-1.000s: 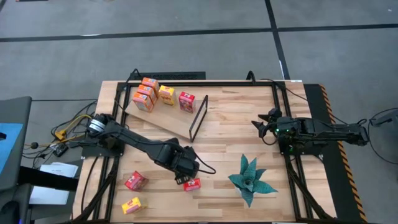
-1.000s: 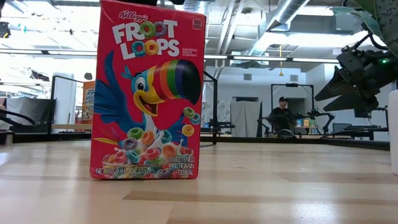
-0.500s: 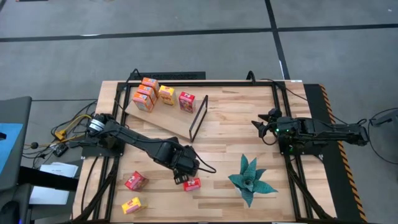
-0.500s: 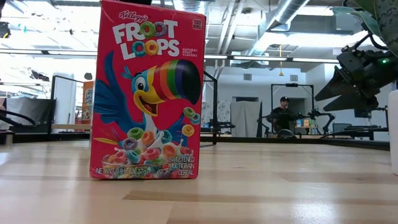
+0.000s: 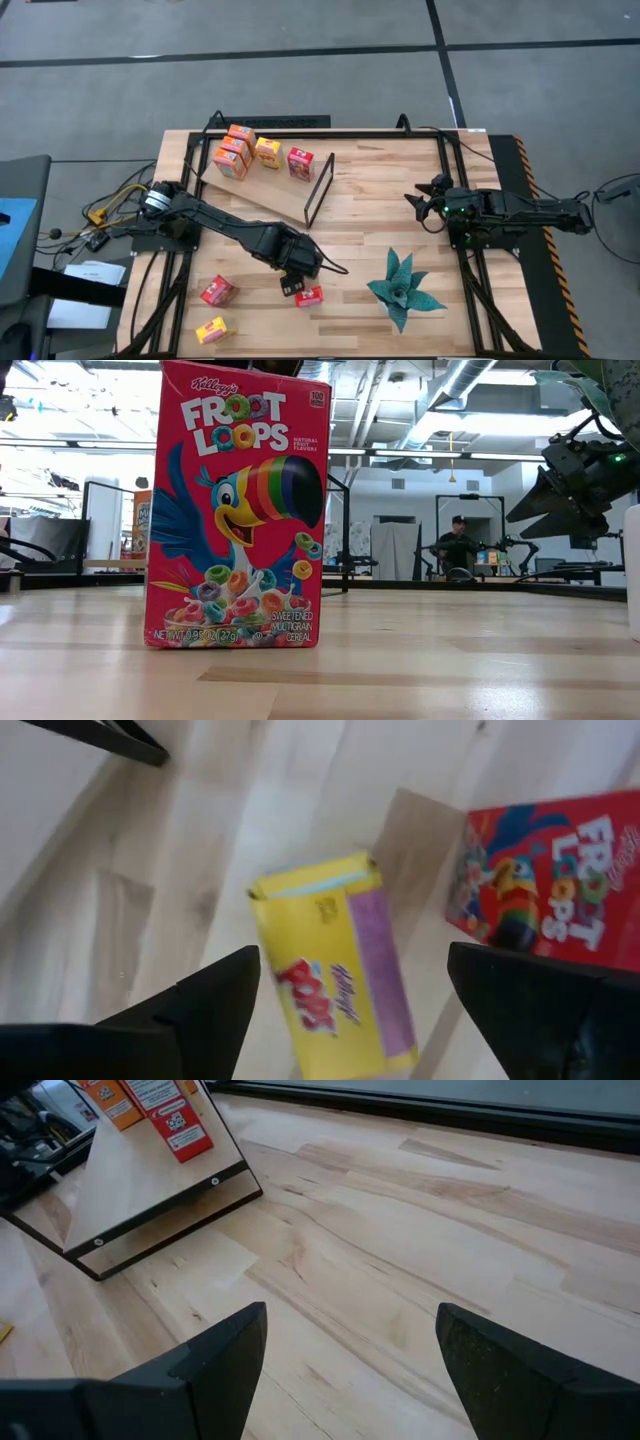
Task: Stack cereal on shelf
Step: Put the top yellow cereal box aligned with the other yellow cereal box on the shelf
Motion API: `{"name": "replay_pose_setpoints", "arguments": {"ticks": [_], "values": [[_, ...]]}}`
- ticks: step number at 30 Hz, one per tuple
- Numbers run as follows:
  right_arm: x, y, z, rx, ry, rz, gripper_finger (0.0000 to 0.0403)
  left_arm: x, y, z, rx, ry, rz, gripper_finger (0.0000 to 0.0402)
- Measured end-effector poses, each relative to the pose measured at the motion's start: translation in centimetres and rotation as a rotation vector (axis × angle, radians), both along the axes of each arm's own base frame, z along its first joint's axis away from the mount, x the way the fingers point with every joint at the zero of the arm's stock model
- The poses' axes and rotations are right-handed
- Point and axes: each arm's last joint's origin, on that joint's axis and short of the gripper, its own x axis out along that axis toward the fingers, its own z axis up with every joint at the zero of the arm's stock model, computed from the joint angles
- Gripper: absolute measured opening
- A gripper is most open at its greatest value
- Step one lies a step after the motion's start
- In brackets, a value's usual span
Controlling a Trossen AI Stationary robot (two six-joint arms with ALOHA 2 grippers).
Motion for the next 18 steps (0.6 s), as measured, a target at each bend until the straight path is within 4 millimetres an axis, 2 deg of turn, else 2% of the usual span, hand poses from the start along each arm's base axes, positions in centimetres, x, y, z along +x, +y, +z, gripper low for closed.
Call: {"name": "replay_pose_setpoints", "arguments": {"ticks": [7, 18], "values": [[0.00, 0.00, 0.00, 0.000, 0.001, 0.000, 0.0317, 0.01, 0.31, -0.01, 0.041, -0.002, 0.002, 0.0287], [0.00, 0.00, -0.01, 0.000, 0.001, 0.000, 0.0317, 0.00, 0.30, -0.03, 0.047, -0.002, -0.004, 0.0209]]}}
